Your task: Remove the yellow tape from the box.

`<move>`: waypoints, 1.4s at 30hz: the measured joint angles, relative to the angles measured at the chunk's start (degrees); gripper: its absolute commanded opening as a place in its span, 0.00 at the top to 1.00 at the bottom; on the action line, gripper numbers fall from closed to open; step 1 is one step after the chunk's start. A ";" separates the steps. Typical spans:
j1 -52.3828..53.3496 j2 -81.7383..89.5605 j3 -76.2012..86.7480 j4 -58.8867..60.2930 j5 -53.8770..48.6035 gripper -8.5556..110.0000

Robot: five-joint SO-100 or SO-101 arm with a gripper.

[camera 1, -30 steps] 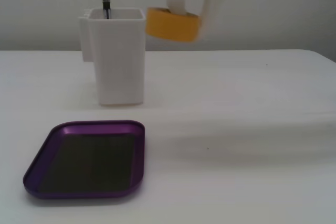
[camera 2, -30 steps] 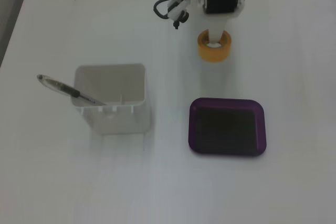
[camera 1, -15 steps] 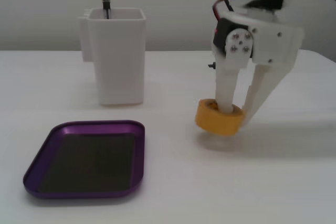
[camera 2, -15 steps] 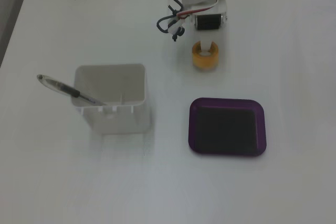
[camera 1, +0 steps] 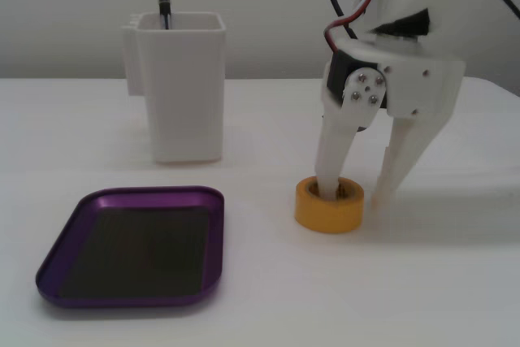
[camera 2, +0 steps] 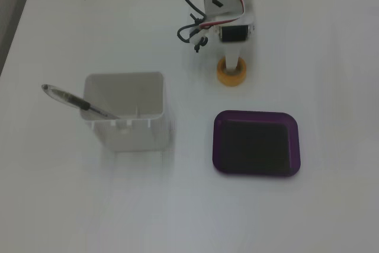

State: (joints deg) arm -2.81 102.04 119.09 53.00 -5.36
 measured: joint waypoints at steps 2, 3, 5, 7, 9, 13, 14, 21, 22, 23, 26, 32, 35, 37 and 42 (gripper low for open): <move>0.00 3.60 -1.23 3.25 0.00 0.77; 0.00 5.89 -1.76 4.75 0.00 0.77; 0.00 11.34 -2.20 7.38 0.00 0.77; 0.00 17.49 -2.20 9.05 0.00 0.77; 0.00 24.43 -2.02 9.93 0.00 0.76; 0.00 38.50 4.92 10.28 0.00 0.76; 0.62 41.75 7.65 10.28 0.00 0.76; 10.63 62.84 30.32 8.70 0.00 0.73; 11.69 65.83 33.49 8.17 0.00 0.72; 12.57 68.91 36.65 7.91 0.35 0.73; 14.15 78.31 45.00 7.91 0.53 0.73; 13.89 90.62 55.37 10.20 0.70 0.73; 13.18 90.62 56.60 10.99 0.97 0.76; 12.13 90.62 56.78 11.60 0.88 0.84; 10.72 90.62 56.95 13.27 0.88 0.90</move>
State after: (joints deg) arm 7.91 192.66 176.04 66.27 -4.48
